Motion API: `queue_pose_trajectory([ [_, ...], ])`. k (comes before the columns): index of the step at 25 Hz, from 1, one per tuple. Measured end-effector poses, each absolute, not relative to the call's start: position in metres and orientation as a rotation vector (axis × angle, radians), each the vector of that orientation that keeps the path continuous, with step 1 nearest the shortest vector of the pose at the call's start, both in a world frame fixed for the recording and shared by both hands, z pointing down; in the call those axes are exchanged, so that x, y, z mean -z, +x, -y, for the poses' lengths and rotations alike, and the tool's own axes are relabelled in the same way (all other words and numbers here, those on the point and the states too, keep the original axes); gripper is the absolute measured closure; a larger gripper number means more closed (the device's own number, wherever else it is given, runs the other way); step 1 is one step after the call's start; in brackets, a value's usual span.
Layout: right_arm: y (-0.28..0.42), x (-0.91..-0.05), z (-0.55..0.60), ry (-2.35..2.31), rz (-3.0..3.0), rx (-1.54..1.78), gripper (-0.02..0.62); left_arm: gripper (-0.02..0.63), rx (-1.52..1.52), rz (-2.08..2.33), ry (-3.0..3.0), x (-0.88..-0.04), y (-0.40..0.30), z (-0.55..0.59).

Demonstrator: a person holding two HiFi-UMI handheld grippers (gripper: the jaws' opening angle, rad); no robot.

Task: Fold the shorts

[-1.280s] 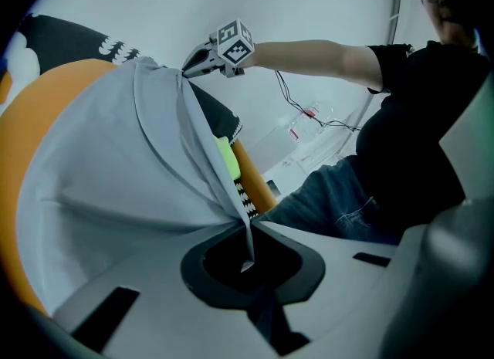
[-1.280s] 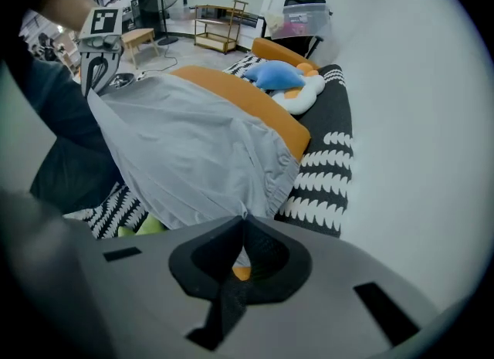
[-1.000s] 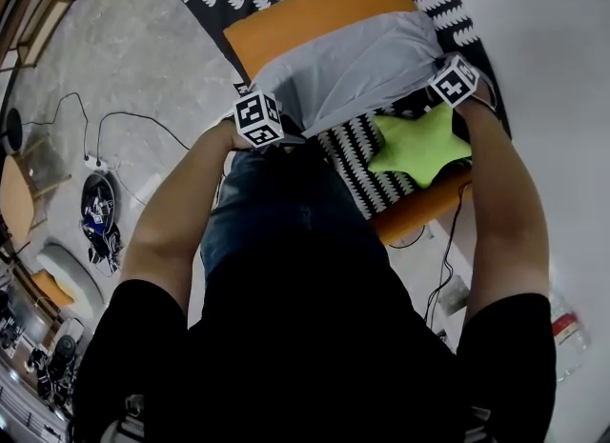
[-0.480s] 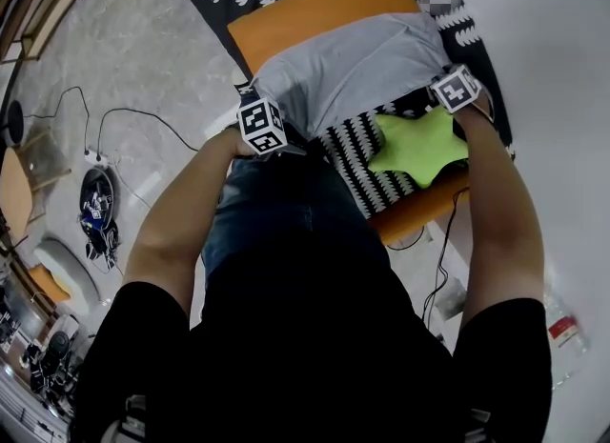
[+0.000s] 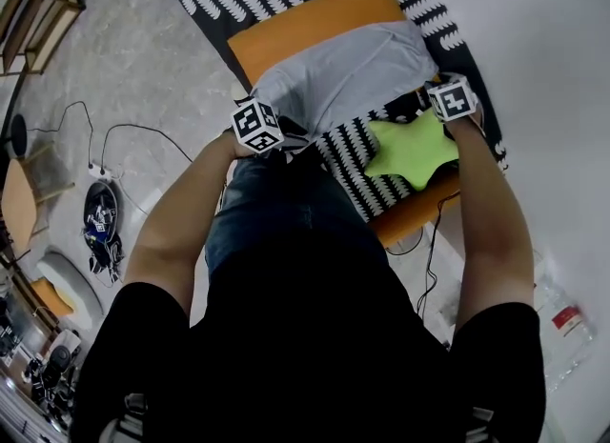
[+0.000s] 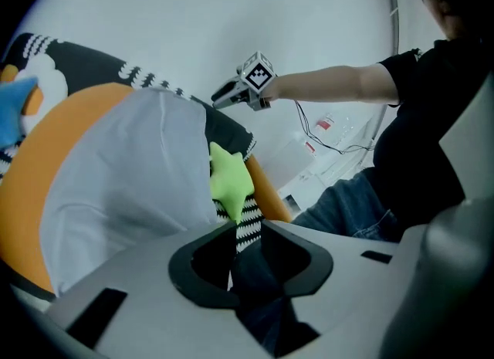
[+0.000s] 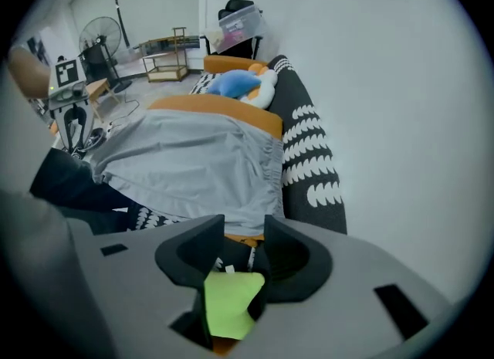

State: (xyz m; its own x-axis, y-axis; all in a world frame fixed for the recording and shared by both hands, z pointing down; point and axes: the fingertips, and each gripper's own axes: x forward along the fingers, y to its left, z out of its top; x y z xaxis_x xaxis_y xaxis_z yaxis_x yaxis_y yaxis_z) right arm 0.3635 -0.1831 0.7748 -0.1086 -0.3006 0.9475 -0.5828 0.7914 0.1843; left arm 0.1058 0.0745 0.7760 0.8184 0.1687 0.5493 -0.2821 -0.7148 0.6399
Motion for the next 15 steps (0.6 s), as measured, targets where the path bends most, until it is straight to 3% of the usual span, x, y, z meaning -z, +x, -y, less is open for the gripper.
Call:
queue_pose_trajectory([
  [15, 0.294, -0.632, 0.176, 0.940, 2.024, -0.341, 0.447, 0.471, -0.770, 0.486, 2.448, -0.649, 0.083, 0.031],
])
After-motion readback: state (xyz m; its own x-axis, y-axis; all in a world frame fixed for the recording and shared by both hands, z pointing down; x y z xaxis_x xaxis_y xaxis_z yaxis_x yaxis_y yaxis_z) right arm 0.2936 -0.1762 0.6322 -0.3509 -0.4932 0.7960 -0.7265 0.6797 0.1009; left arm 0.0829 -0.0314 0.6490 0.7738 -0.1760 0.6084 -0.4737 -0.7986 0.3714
